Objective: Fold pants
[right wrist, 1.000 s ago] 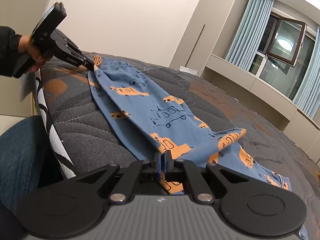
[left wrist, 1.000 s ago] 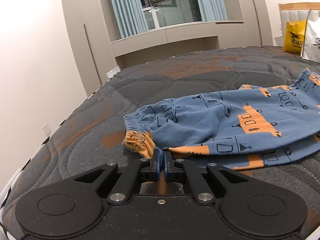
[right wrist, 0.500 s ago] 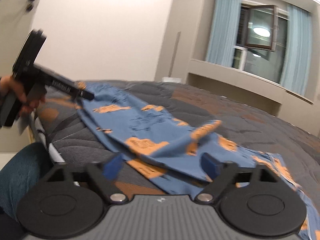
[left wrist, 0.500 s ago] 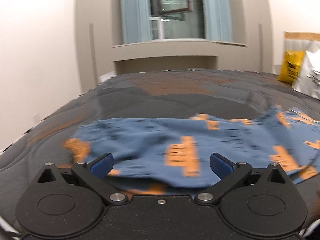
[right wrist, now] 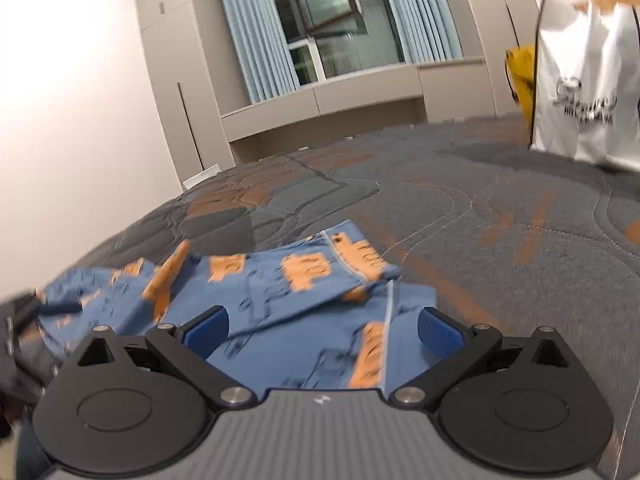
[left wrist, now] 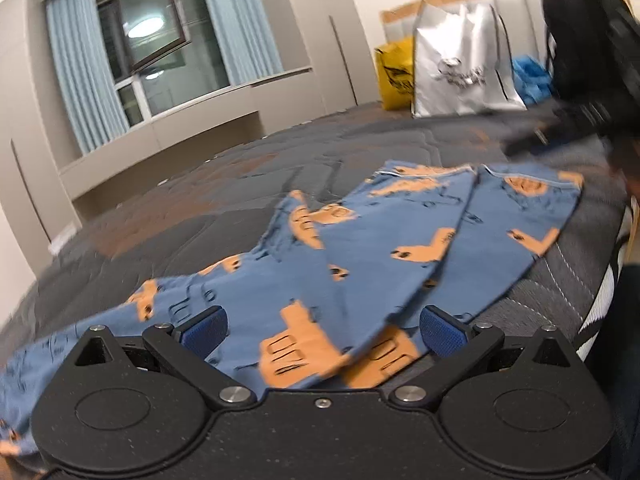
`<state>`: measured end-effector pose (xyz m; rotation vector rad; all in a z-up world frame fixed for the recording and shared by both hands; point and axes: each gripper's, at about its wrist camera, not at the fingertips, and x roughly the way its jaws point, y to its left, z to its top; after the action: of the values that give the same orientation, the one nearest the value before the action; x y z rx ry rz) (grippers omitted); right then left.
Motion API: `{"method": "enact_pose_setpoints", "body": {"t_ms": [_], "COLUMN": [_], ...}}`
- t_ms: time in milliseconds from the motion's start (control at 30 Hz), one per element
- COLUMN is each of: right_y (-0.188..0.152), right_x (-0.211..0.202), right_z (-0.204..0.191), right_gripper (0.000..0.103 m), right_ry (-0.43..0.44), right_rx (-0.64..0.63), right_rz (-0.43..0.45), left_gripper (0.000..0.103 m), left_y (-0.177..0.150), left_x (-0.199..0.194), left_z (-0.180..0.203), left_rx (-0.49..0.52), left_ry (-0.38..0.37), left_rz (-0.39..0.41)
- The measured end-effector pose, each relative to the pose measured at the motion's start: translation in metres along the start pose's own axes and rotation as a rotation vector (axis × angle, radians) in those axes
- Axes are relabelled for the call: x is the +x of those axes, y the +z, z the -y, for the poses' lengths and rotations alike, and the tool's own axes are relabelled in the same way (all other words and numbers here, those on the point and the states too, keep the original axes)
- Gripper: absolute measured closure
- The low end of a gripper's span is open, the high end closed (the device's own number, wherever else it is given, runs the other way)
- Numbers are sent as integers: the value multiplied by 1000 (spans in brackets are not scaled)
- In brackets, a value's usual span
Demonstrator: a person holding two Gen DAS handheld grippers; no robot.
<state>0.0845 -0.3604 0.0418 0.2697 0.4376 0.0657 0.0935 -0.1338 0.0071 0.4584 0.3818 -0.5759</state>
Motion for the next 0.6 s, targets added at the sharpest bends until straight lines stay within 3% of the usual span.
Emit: {"method": "enact_pose_setpoints", "body": {"t_ms": [167, 267, 367, 467, 533, 600], "right_y": [32, 41, 41, 39, 39, 38], "right_x": [29, 56, 78, 80, 81, 80], "right_z": [20, 32, 45, 51, 52, 54], "right_gripper": [2, 11, 28, 53, 64, 82], "right_ry": [25, 69, 58, 42, 26, 21], "right_rx": [19, 108, 185, 216, 228, 222], "right_rz": [-32, -113, -184, -186, -196, -189], "left_gripper": [5, 7, 15, 31, 49, 86], "left_y": [7, 10, 11, 11, 12, 14], "left_x": [3, 2, 1, 1, 3, 6], "left_z": [12, 17, 18, 19, 19, 17], "left_rx": [66, 110, 128, 145, 134, 112], "left_ry": [19, 47, 58, 38, 7, -33], "left_rz": [2, -16, -22, -38, -47, -64]}}
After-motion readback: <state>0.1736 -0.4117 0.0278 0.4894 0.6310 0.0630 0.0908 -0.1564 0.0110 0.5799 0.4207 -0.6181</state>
